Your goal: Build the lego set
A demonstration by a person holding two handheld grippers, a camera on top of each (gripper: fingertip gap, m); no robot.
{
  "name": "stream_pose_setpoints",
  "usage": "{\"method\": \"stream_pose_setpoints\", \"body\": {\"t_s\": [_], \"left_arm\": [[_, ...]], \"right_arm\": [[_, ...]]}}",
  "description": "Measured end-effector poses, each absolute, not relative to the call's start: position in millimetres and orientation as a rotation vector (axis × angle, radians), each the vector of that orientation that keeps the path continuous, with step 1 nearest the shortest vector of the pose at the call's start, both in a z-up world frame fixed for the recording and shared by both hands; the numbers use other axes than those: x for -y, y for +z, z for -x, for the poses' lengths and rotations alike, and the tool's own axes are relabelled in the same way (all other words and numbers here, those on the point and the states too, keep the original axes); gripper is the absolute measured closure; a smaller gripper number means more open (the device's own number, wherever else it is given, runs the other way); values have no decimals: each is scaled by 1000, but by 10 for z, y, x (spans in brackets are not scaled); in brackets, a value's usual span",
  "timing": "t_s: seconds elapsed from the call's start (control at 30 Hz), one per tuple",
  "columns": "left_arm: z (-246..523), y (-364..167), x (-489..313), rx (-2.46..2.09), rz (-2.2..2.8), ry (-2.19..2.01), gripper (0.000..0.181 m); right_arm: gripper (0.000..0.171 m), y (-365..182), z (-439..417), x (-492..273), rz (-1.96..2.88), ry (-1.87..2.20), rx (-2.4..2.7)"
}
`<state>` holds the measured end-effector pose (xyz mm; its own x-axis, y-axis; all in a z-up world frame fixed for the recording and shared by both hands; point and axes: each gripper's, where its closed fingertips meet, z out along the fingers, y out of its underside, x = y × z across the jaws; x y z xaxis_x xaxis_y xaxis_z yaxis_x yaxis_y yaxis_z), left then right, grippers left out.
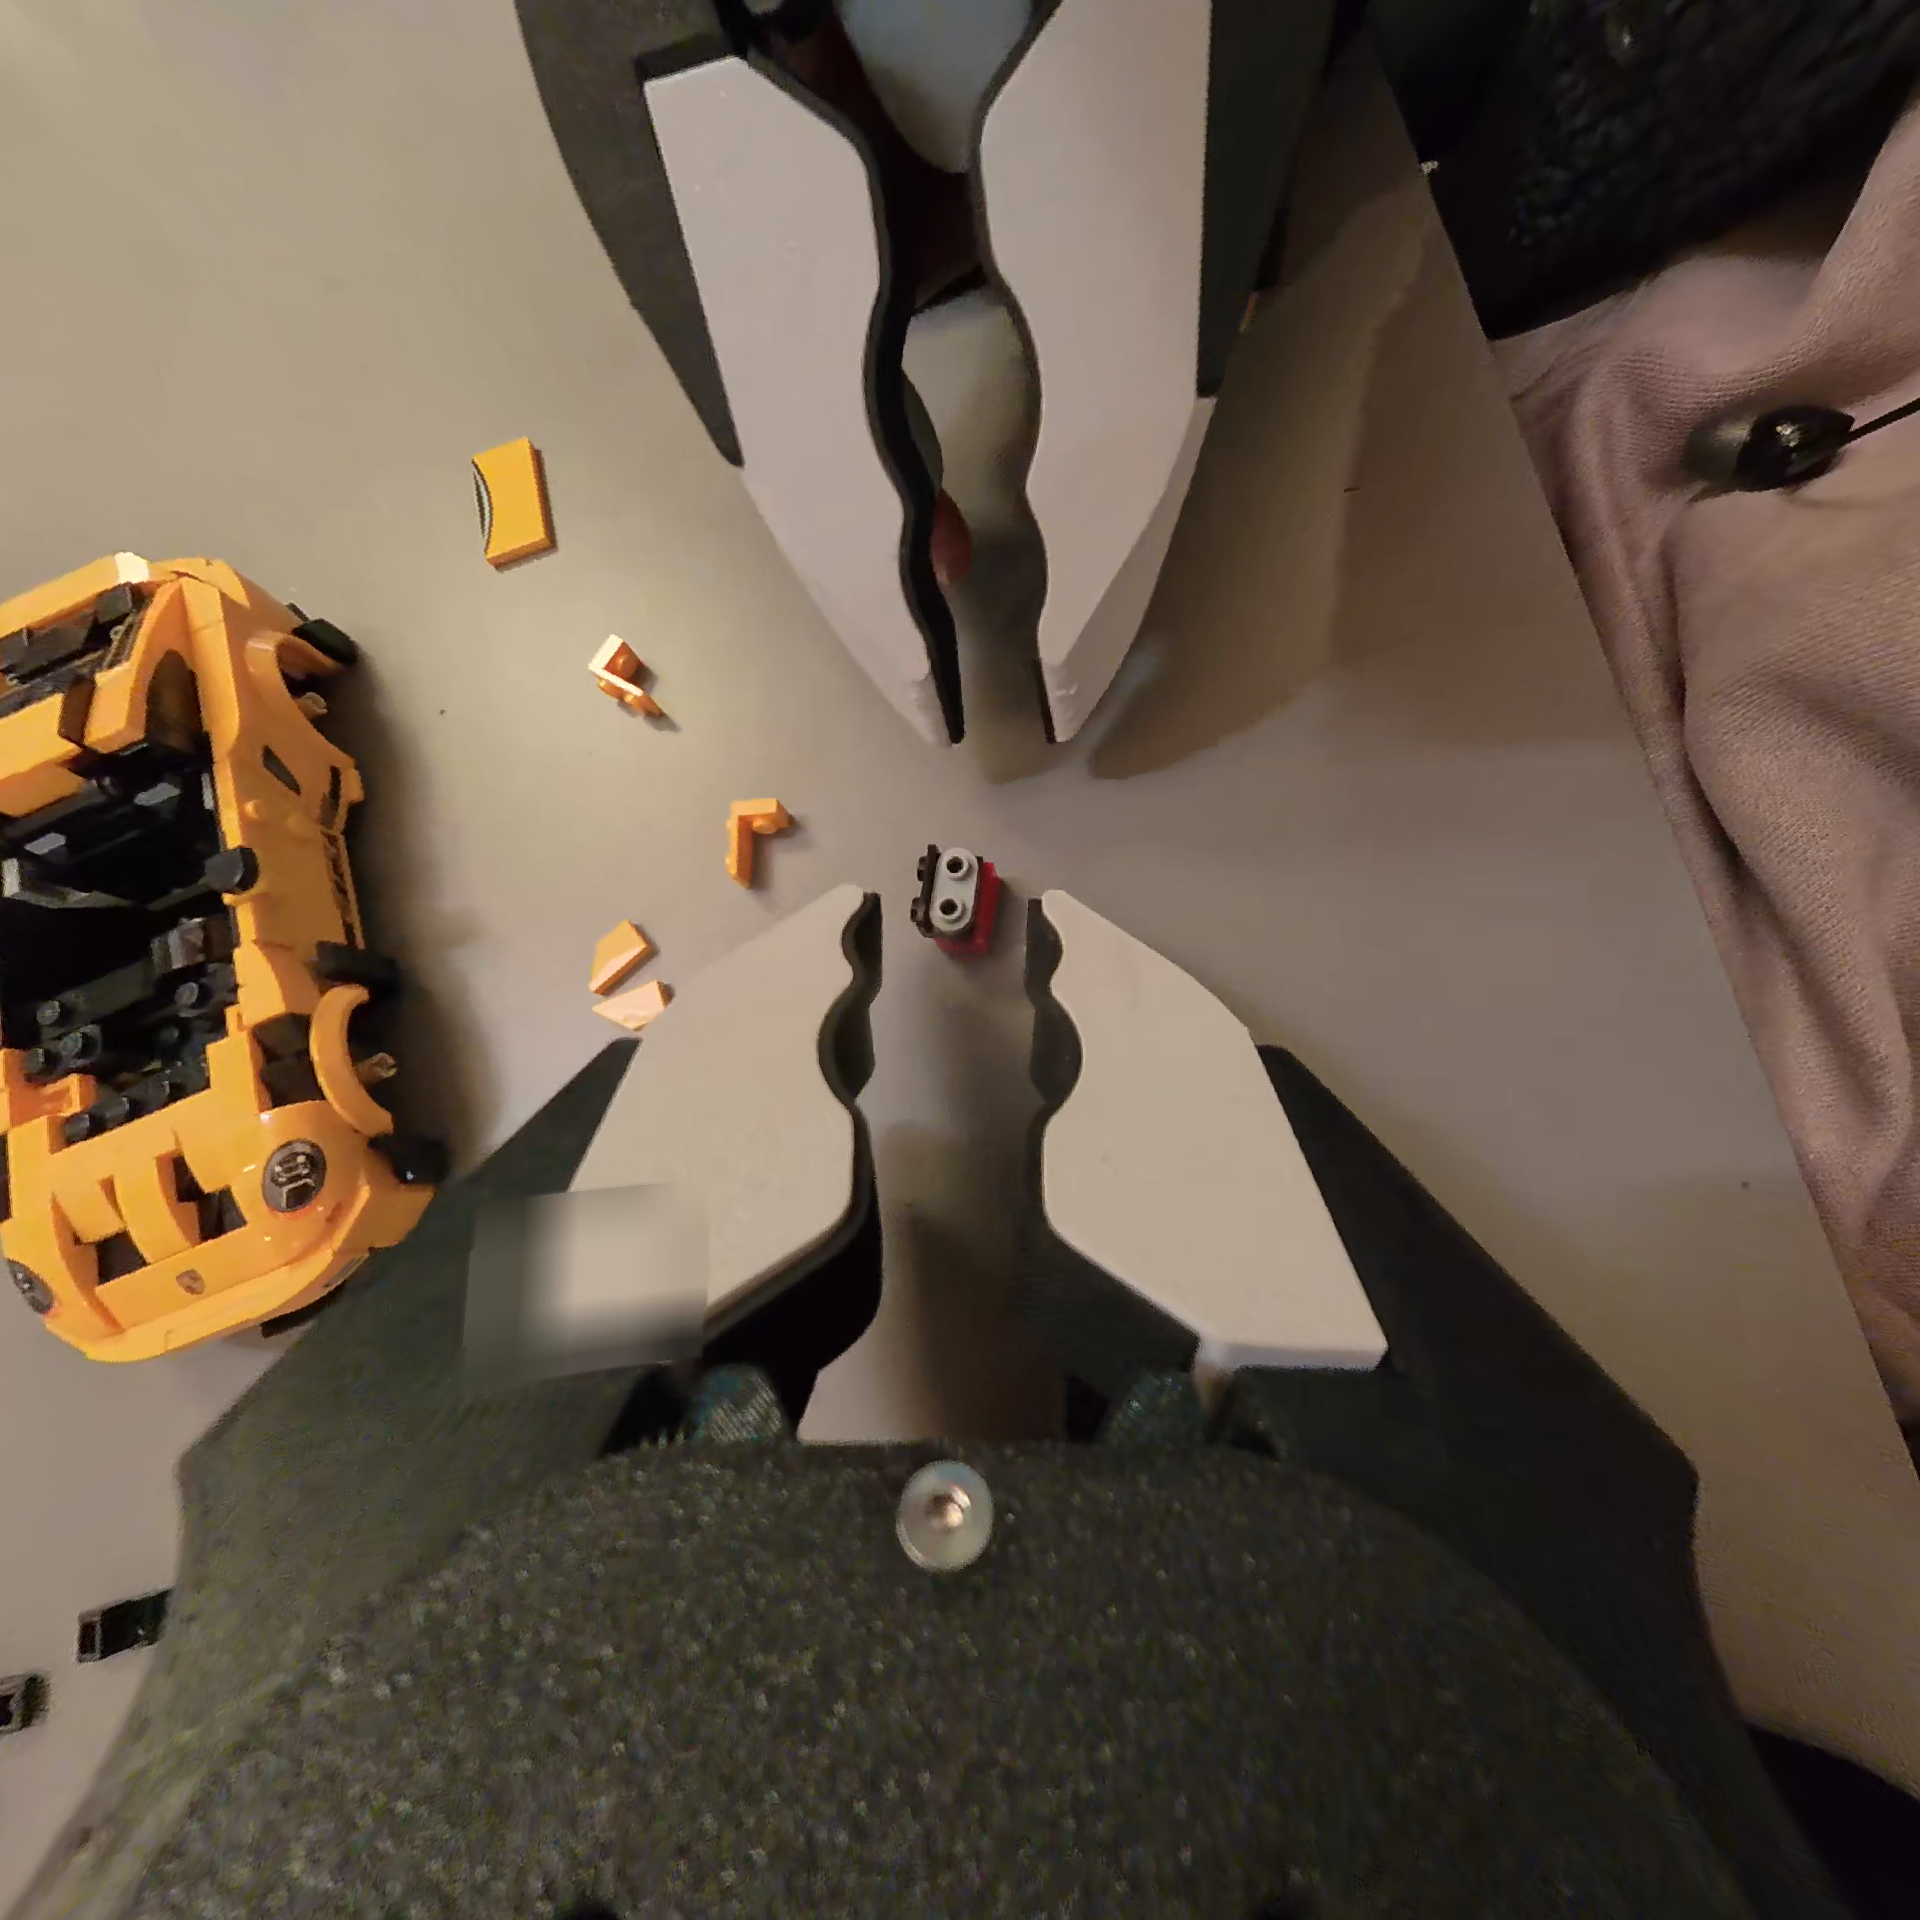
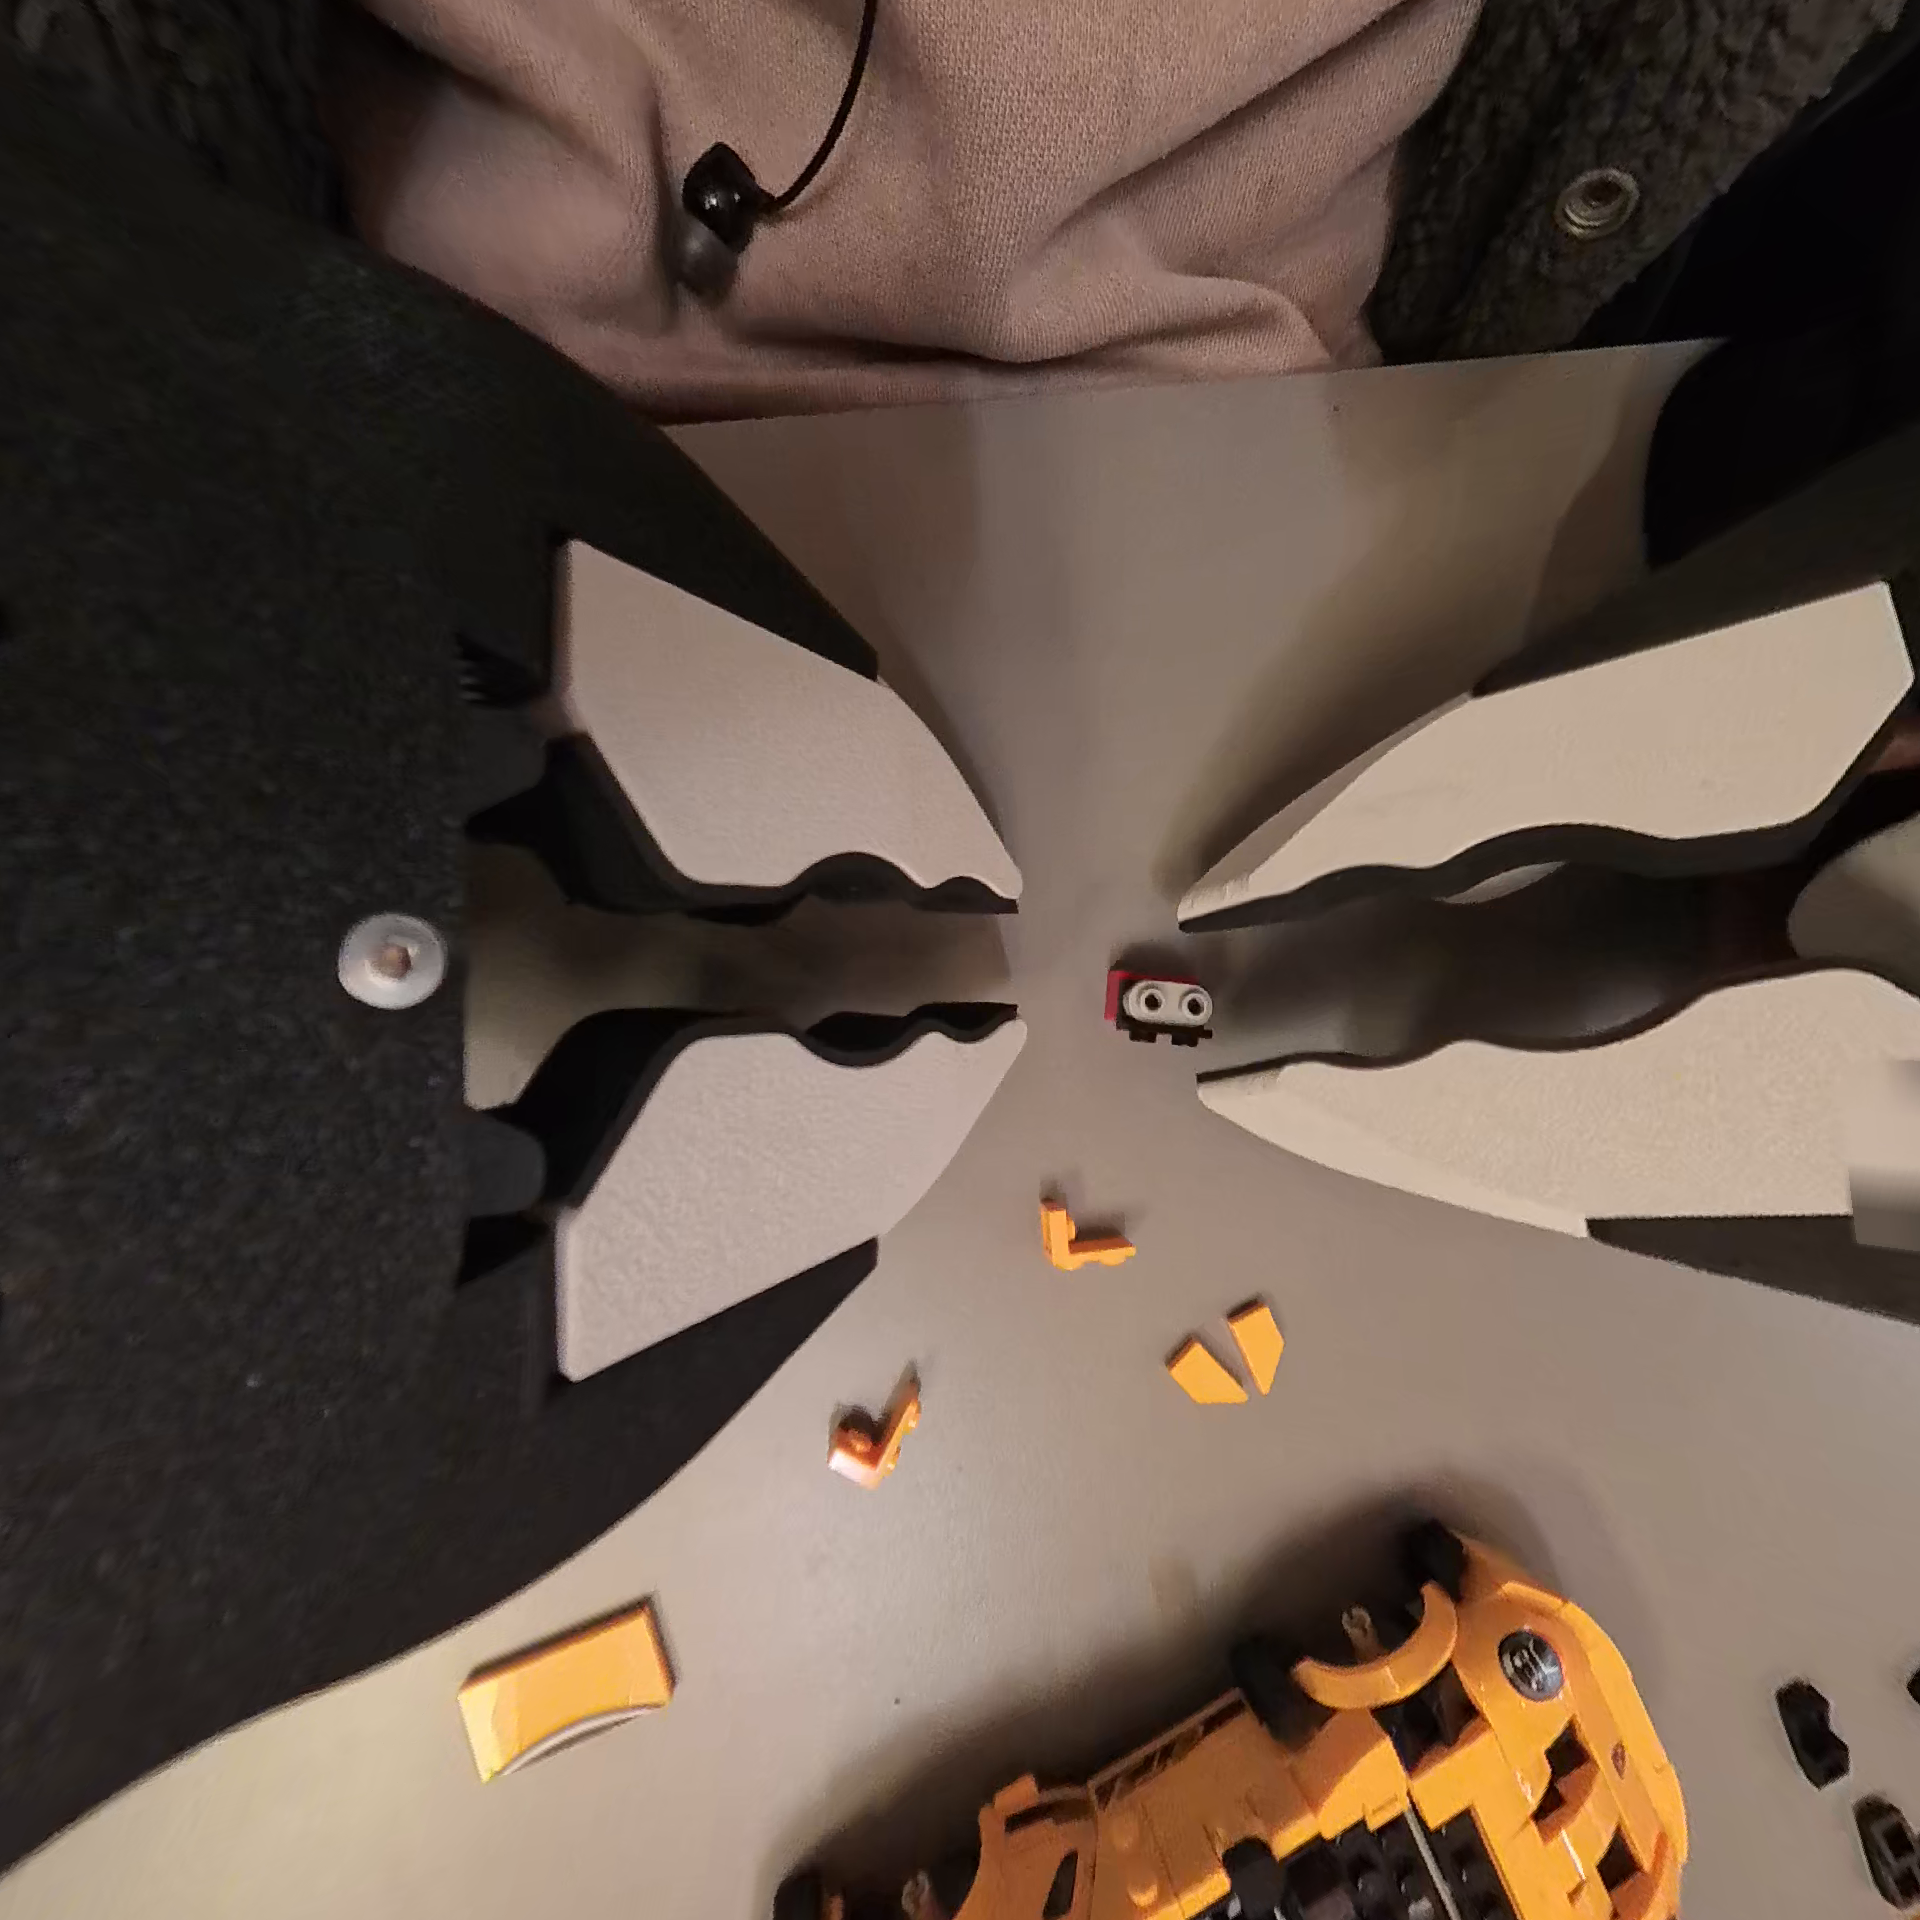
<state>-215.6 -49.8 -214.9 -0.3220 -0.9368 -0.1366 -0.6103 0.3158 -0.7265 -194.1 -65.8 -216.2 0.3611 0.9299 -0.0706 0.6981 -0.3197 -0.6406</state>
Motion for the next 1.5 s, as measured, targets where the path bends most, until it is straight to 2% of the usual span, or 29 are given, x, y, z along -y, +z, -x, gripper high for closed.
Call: {"method": "stream_pose_setpoints", "body": {"t_s": [0.43, 0.6, 0.73, 1.0, 1.13, 1.5], "left_arm": [[2162, -2183, 472, -2038, 1397, -756, 157], [2148, -2226, 436, -2043, 1425, -720, 161], [2143, -2201, 411, -2022, 1430, -730, 161], [2139, -2148, 407, -1993, 1431, -788, 161], [2139, -2103, 410, -1973, 1426, -826, 162], [2131, -1997, 340, -1898, 1405, -822, 160]], "right_arm": [[156, -2092, 1821, 556, 2107, 501, 1316], [155, -1854, 1173, 143, 2099, 271, 1222], [151, -1929, 763, -93, 2100, 170, 1293], [142, -2244, 733, -239, 2083, 306, 1541], [155, -2279, 749, -237, 2105, 412, 1592], [156, -2136, 978, -79, 2086, 457, 1501]]}}
